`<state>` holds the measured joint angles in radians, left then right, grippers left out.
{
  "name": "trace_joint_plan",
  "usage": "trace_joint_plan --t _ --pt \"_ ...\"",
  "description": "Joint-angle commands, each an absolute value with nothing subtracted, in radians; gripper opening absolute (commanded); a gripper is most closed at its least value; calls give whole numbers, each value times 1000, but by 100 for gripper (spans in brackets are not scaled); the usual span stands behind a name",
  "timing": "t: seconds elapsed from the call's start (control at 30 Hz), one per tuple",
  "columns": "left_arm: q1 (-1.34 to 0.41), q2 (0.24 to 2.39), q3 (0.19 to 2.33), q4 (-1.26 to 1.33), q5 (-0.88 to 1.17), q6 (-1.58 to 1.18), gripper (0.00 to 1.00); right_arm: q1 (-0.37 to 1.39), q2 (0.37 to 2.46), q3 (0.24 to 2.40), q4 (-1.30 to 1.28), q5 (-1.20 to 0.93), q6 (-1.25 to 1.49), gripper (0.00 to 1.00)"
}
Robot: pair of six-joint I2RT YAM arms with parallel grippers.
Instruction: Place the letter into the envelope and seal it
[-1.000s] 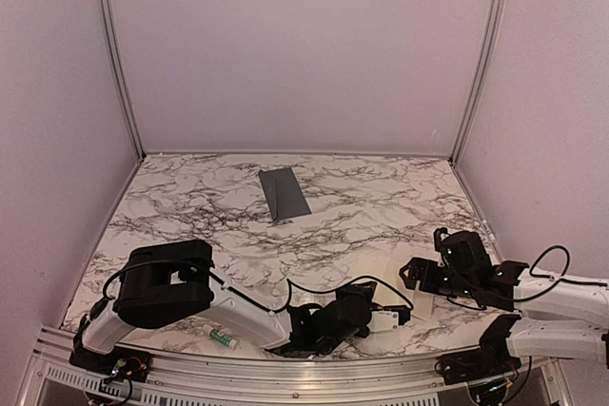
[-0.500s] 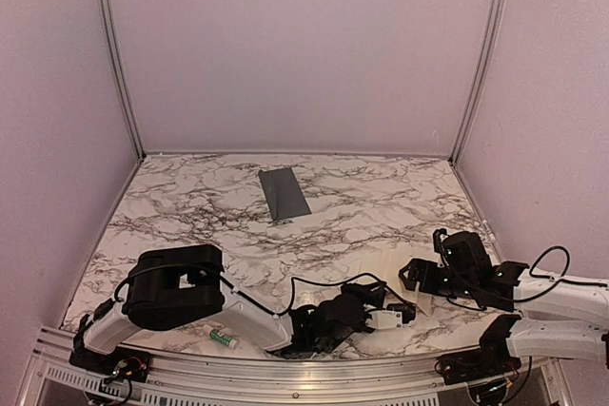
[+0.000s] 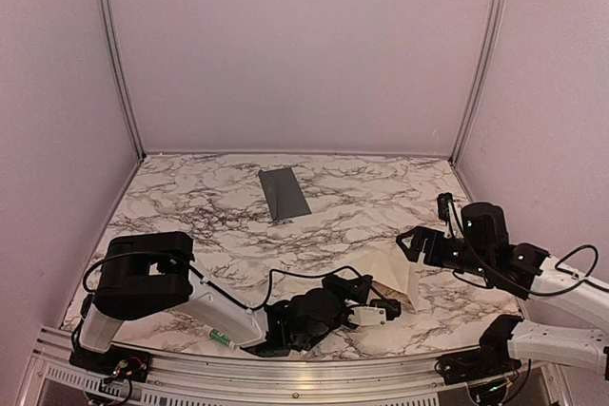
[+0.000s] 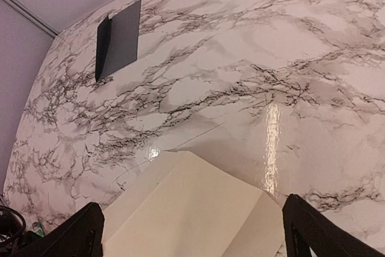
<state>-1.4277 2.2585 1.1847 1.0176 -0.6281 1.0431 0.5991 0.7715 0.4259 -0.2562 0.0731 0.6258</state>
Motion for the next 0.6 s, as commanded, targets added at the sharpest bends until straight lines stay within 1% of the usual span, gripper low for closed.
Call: trace_joint_plan --t 0.0,0.13,0.3,0.4,0.5,0.57 --pt "-1422 2105 1112 1079 -624 1000 0 591 730 524 -305 39 545 98" --pt "-1419 1972 1044 970 -578 898 0 591 708 552 -300 52 489 98" --pt "-1404 1815 952 872 -508 786 0 591 667 541 -219 37 443 98" --pt "-1393 1736 916 777 -470 721 0 592 636 506 -102 -55 406 98" --pt "-1375 1656 899 630 -421 653 0 592 612 453 74 -163 358 98" --pt "-1363 1600 864 592 -408 609 0 592 618 438 165 -192 342 99"
